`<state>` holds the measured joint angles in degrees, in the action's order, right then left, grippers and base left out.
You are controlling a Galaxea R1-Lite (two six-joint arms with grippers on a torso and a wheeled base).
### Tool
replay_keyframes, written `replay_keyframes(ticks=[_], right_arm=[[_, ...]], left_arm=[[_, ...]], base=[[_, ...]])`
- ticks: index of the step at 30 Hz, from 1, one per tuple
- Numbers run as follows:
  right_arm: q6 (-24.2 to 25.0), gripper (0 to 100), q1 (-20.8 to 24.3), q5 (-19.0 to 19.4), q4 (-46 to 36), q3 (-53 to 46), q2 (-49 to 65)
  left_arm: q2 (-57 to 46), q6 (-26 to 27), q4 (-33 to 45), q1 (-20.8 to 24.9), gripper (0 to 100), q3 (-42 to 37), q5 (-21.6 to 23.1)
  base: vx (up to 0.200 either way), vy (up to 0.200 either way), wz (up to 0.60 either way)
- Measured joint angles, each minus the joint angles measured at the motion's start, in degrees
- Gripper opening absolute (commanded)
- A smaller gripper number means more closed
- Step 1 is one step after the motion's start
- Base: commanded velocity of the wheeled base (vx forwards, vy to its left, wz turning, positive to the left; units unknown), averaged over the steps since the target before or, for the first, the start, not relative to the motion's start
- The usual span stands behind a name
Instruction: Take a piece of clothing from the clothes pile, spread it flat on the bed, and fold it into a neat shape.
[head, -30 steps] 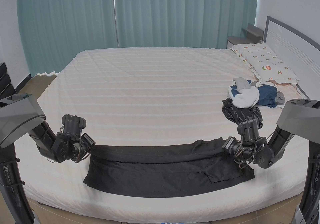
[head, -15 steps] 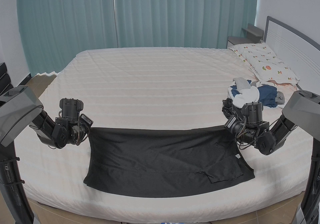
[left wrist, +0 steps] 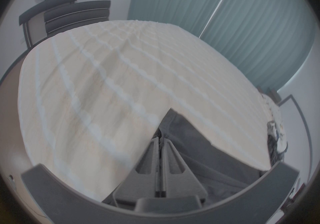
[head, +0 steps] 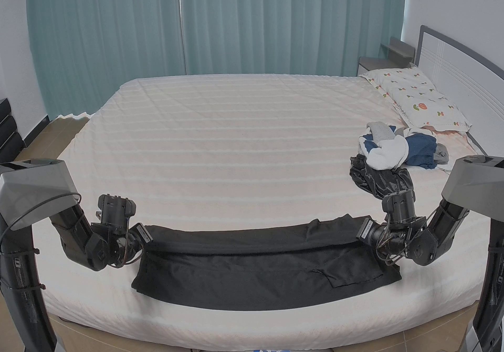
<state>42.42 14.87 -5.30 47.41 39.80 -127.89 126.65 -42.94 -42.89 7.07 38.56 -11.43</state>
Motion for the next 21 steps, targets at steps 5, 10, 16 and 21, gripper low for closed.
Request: replay_keyframes(ticks=[5, 10, 16, 21], right_arm=[[-1.3, 0, 0.0, 0.2, 0.1, -1.4, -1.8], [-1.3, 100, 0.3, 0.2, 0.1, -1.8, -2.9], [-1.1, 100, 0.3, 0.1, 0.1, -2.0, -3.0], [-1.1, 100, -1.1, -0.2, -0.2, -2.6, -0.5]], left_arm=[[1.7, 1.8, -2.2, 1.2, 0, -3.8, -0.1], [2.7, 2.0, -2.2, 1.7, 100, -5.0, 0.0], [2.9, 2.0, -2.1, 1.9, 100, -5.7, -0.5], [1.1, 1.4, -1.9, 0.8, 100, -6.6, -0.6]], base=[[0.000, 0.000, 0.00], [0.000, 0.000, 0.00], [0.000, 0.000, 0.00], [0.000, 0.000, 0.00]])
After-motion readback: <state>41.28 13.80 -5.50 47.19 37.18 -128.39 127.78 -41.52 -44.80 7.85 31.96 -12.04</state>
